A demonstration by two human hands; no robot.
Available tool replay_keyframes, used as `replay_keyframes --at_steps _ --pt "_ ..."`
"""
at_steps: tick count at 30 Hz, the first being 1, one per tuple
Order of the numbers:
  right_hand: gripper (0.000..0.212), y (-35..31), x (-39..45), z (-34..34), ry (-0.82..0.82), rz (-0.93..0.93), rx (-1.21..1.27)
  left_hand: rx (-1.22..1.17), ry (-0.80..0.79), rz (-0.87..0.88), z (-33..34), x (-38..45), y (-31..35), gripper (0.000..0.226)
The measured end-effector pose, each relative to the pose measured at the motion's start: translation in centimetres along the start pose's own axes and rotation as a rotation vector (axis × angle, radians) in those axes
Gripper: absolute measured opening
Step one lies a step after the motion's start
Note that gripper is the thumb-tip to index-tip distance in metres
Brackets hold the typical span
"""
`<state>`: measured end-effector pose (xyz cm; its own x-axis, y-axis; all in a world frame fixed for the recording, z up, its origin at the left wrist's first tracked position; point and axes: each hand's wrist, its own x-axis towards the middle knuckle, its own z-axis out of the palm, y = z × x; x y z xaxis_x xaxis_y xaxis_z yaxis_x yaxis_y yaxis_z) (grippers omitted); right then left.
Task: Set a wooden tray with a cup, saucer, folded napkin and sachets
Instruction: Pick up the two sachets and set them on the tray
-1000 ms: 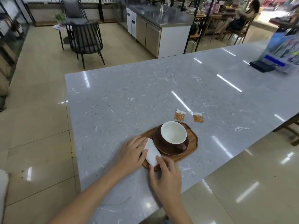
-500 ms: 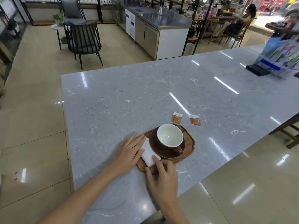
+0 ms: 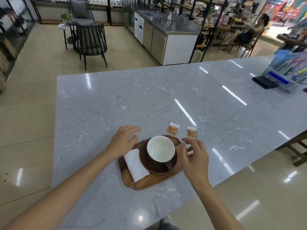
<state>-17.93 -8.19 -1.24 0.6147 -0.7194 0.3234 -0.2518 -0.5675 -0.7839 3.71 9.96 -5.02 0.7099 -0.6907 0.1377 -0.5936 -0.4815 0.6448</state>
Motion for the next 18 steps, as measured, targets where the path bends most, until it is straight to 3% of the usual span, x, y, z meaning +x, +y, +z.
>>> replay_keyframes --at_steps 5,10,14,18 --pt "0.022 4.2 7.5 1.1 -0.159 0.224 0.000 0.023 0.048 -0.110 1.9 5.5 2.1 0.032" --pt "0.041 7.0 12.6 3.7 -0.416 0.332 -0.152 -0.135 -0.061 -0.276 5.6 9.6 4.2 0.034" --pt "0.048 8.2 14.6 5.6 -0.463 0.320 -0.247 -0.184 -0.150 -0.385 8.1 12.3 5.4 0.032" --pt "0.046 8.7 16.0 6.5 -0.461 0.295 -0.191 -0.167 -0.217 -0.439 9.2 13.8 5.6 0.034"
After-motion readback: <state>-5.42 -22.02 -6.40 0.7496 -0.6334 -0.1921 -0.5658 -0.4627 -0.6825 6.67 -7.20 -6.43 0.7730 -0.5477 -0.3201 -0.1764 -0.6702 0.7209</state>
